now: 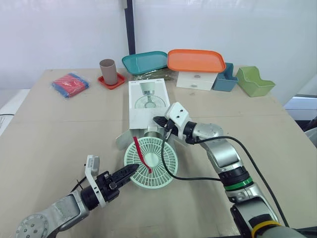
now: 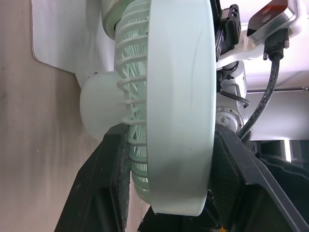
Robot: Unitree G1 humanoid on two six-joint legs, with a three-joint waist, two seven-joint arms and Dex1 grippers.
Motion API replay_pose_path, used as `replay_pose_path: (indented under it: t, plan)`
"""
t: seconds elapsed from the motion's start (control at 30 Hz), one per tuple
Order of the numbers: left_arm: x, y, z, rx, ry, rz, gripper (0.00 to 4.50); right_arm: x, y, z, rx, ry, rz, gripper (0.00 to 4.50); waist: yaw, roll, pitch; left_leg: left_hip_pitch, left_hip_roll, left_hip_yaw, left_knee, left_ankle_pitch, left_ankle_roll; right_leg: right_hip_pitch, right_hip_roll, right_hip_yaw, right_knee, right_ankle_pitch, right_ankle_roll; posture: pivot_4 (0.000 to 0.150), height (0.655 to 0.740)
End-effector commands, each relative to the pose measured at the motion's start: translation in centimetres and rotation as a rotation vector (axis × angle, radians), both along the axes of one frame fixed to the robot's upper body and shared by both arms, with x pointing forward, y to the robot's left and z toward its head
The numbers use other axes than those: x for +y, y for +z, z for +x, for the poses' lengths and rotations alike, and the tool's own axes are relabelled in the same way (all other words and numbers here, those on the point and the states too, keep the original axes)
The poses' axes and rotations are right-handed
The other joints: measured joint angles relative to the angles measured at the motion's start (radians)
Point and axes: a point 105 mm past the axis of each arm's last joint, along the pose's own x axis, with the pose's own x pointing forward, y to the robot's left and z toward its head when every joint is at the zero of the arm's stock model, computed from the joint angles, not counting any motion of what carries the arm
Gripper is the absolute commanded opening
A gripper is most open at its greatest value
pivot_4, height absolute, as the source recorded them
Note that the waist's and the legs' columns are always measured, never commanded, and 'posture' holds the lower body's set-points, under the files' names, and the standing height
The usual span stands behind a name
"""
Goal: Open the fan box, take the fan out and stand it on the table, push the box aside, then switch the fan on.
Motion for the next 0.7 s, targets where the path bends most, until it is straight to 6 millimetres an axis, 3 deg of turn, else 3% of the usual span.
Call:
replay_pose_path:
  t: [0.03,0.1,0.3,0.33,0.47,0.57,0.7]
  plan:
    - [-0.9,0.4,-0.7,0.002,-0.069,-0.03,1.69,0.1,-0.3,-0.2,0.004,-0.002,-0.014,0.0,0.0,0.0,0.0,0.0,0.0,0.0,0.0,0.0,0.0,0.0,0.0,0.0,0.0,0.0,0.0,0.15,0.74]
    - [-0.9,0.4,-0.5,0.002,-0.063,-0.036,1.69,0.1,-0.3,-0.2,0.005,-0.005,-0.012,0.0,0.0,0.0,0.0,0.0,0.0,0.0,0.0,0.0,0.001,0.0,0.0,0.0,0.0,0.0,0.0,0.15,0.74]
    - [-0.5,0.9,-0.7,-0.037,-0.116,0.019,4.1,0.0,-0.3,-0.2,0.006,-0.006,-0.012,0.0,0.0,0.0,0.0,0.0,0.0,0.0,0.0,0.0,0.001,0.0,0.0,0.0,0.0,0.0,0.0,0.15,0.74]
    - [-0.2,1.0,-0.8,-0.044,-0.132,0.044,4.29,0.0,-0.3,-0.2,0.005,-0.007,-0.012,0.0,0.0,0.0,0.0,0.0,0.0,0.0,0.0,-0.001,0.001,0.0,0.0,0.0,0.0,0.0,0.0,0.15,0.74]
    - [1.0,1.3,-1.3,-0.126,-0.223,0.227,4.42,-0.1,-0.1,-0.1,0.003,-0.003,-0.007,0.0,0.0,0.001,0.0,0.001,0.0,0.0,0.0,-0.002,0.004,0.0,0.001,0.0,0.0,0.0,-0.001,0.15,0.74]
    - [3.4,1.8,-1.4,-0.249,-0.263,0.444,4.42,-0.2,0.3,0.0,0.005,0.002,0.018,0.0,-0.001,0.001,0.001,0.001,0.0,0.0,-0.001,-0.002,0.004,0.0,0.001,0.0,0.0,-0.001,-0.001,0.15,0.74]
    - [5.1,4.2,-0.2,-0.533,-0.22,0.646,4.42,-0.4,0.7,0.0,0.008,0.023,0.042,0.0,-0.003,0.002,0.002,0.001,0.002,0.002,-0.004,-0.002,0.004,-0.001,0.002,0.0,0.0,-0.001,-0.003,0.15,0.74]
